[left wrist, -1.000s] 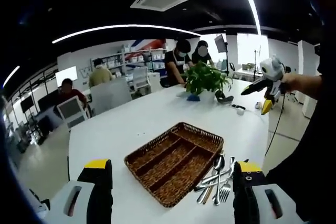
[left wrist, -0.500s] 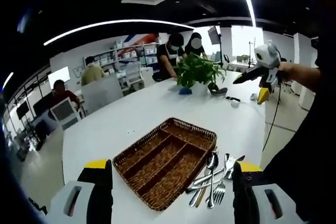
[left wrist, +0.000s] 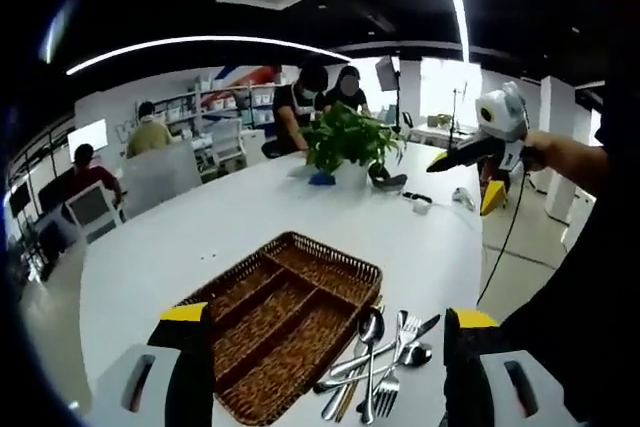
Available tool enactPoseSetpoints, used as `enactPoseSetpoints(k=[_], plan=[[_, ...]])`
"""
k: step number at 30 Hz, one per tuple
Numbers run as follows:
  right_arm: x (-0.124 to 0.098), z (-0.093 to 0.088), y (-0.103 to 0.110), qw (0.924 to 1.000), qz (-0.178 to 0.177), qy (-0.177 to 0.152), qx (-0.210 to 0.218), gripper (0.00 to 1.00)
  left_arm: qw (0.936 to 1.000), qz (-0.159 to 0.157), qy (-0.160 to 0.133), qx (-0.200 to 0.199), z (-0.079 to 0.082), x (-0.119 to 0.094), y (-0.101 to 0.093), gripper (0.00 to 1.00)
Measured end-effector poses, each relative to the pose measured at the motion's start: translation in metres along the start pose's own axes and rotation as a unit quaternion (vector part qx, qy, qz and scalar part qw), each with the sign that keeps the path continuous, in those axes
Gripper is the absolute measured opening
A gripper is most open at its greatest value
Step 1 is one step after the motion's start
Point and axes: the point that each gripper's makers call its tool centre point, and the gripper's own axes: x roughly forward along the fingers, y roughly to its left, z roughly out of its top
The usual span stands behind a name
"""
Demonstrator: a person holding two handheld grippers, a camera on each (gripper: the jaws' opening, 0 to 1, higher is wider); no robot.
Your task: Arrange the knives, forks, and spoons in their matching storage slots by inserting each utensil handle-first until every utensil is classified and aligned in the correct compartment
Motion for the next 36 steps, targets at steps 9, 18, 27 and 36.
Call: enactPoseSetpoints(k=[9,18,27,36], plan=[[-0.001,-0.001,-0.004,1.0,-0.003,0.002,0.004,0.97,0.9971,-0.03,0.064,0.03,-0.03,0.025,-0.019,1.0],[0.005,-0.001,-0.009,1.0,0.0,0.003,0.007,0.96,0.9947,-0.032,0.081,0.054,-0.044,0.044,-0.015,0.9],[0.014,0.005,-0.001,0.9999,0.006,-0.009,0.01,0.99,0.9925,-0.053,0.096,0.054,-0.052,0.062,-0.023,0.85],[0.013,0.012,-0.002,0.9996,0.007,-0.024,0.008,0.99,0.9872,-0.08,0.124,0.06,-0.072,0.079,-0.037,0.72]])
